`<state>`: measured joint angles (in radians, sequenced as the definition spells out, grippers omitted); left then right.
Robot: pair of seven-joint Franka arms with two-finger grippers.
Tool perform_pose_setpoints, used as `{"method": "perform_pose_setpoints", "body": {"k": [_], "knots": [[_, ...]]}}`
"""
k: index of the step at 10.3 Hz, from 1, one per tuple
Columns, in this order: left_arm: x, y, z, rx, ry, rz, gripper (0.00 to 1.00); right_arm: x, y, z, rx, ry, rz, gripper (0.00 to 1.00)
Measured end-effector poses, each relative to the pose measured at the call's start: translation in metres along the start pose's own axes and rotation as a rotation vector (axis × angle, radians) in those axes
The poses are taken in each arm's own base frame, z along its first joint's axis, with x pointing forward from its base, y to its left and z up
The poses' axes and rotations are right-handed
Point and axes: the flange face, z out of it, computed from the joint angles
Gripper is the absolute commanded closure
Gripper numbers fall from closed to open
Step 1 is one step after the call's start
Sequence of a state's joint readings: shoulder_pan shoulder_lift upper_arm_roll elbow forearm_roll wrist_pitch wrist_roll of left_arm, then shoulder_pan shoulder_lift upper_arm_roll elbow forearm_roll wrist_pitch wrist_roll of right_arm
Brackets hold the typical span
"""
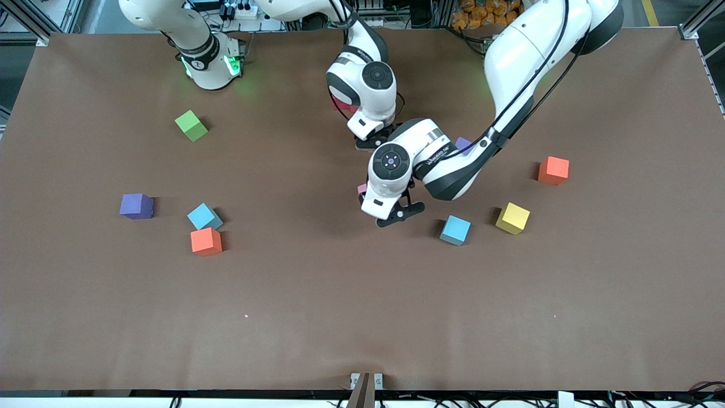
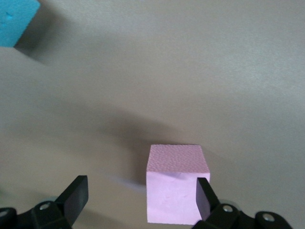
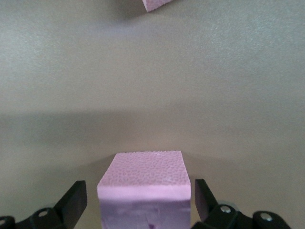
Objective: Form number 2 with 11 blocks
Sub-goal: 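Lower the left gripper onto the pink cube while the right gripper holds its cube, then place the pink cube with the right gripper while the left gripper lifts pink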
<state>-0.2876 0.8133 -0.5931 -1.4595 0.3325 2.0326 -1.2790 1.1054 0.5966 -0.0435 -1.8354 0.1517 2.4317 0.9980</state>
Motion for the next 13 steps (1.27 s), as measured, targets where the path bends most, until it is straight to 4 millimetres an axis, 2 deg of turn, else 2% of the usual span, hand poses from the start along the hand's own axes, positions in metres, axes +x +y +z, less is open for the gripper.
{"method": "perform_pose_setpoints", "body": {"k": [5,10,13], "knots": [[0.001,0.002,-0.002,-0.016,0.004,0.000,0.00,-0.009,0.015,-0.031,0.011,0.005,-0.003,0.00],[0.001,0.003,0.000,-0.016,0.003,0.000,0.00,-0.046,0.025,-0.052,0.009,0.005,-0.051,0.00],[0.012,0.001,-0.009,-0.036,0.008,-0.019,0.00,-0.058,0.038,-0.067,0.012,0.004,-0.059,0.00]]}}
